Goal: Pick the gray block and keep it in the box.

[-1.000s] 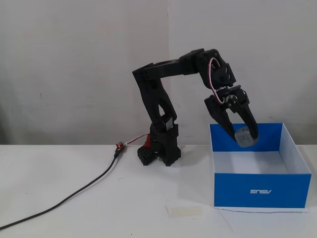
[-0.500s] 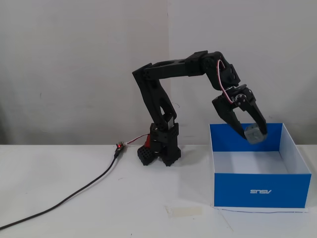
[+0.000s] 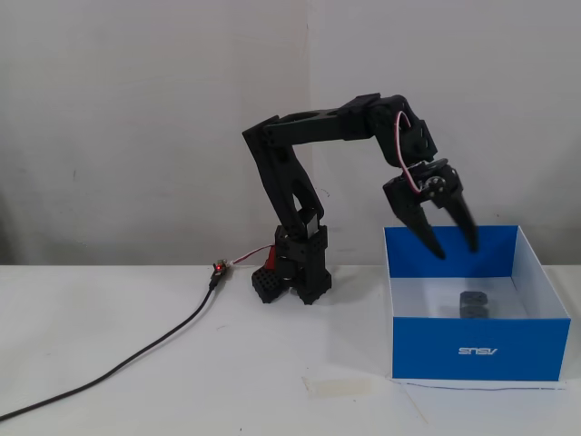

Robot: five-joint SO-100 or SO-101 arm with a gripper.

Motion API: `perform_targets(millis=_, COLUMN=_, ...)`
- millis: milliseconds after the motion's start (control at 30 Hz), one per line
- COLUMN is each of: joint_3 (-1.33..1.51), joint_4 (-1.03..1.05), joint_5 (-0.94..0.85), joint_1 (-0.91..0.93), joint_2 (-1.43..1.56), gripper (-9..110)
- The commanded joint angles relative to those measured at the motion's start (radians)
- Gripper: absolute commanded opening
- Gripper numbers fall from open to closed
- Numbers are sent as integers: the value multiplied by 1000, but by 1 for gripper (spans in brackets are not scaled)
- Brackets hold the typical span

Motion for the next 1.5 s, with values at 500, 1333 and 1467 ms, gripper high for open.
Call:
perform_targets(millis=500, joint_3=144, joint_4=29, joint_5=-51, joint_1=808, joint_2=244, gripper=0)
perform_targets(millis=1333, joint_3=867, joint_4=-334, joint_5=-41, joint_1=1158, joint_2=715, gripper=0)
perform_targets(millis=1467, joint_3=925, joint_4=-371, joint_5=-41, joint_1=1166, joint_2=762, gripper=0)
